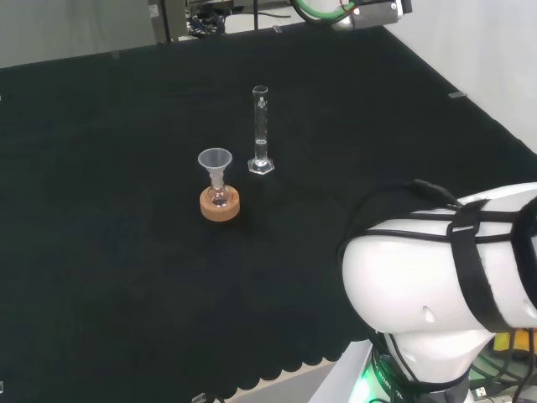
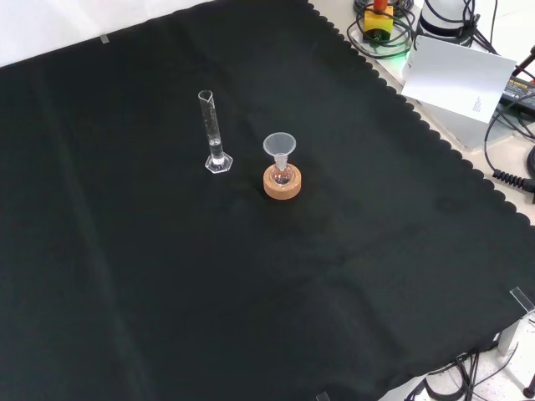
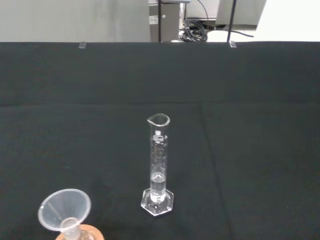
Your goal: Pick up the graduated cylinder.
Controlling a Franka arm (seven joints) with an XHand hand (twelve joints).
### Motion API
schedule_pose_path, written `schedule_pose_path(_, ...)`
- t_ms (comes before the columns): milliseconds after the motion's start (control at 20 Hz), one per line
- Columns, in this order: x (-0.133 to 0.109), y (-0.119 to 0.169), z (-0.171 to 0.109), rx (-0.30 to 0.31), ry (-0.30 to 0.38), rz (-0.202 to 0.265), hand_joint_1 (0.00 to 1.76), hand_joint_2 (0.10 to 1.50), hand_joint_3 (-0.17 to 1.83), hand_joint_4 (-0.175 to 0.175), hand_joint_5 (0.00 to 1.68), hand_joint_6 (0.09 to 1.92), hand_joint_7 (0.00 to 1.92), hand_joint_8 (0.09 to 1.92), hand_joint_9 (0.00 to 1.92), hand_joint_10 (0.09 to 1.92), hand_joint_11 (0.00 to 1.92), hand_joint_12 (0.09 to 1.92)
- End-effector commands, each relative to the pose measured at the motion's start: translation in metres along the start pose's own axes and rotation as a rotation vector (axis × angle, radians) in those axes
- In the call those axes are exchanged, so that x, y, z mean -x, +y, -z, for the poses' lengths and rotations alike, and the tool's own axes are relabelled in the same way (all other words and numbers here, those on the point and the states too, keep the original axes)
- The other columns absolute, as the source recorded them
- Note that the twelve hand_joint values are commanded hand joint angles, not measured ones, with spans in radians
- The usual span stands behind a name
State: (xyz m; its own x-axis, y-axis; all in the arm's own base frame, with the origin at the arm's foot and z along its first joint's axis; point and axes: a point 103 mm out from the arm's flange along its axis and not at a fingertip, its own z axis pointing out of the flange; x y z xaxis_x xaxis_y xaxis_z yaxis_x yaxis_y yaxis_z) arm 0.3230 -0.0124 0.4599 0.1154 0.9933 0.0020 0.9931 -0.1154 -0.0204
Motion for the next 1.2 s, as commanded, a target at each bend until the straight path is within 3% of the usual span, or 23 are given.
schedule_pose_path(50,0.037,0.03,-0.044,-0.02,0.039,-0.05,0.14,1.36,0.05,-0.042,0.28,0.09,0.0,0.39,0.14,0.69,0.0,1.39)
schedule_pose_path(200,0.053,0.054,-0.074,-0.013,0.069,-0.057,0.16,1.35,0.05,-0.047,0.29,0.09,0.01,0.44,0.17,0.69,0.01,1.4)
schedule_pose_path(500,0.077,0.11,-0.132,-0.062,0.142,-0.056,0.22,1.34,0.04,-0.052,0.31,0.09,0.03,0.49,0.2,0.7,0.03,1.4)
schedule_pose_path(700,0.084,0.139,-0.166,-0.069,0.191,-0.03,0.23,1.33,0.04,-0.055,0.32,0.09,0.03,0.5,0.21,0.7,0.03,1.4)
schedule_pose_path(850,0.087,0.152,-0.188,-0.055,0.227,-0.005,0.24,1.33,0.04,-0.056,0.32,0.09,0.04,0.52,0.22,0.7,0.04,1.4)
schedule_pose_path(1000,0.086,0.16,-0.208,-0.071,0.237,0.031,0.26,1.33,0.04,-0.057,0.32,0.09,0.05,0.53,0.25,0.71,0.05,1.41)
schedule_pose_path(1200,0.085,0.166,-0.232,-0.092,0.265,0.046,0.28,1.32,0.04,-0.059,0.32,0.09,0.04,0.55,0.25,0.71,0.06,1.4)
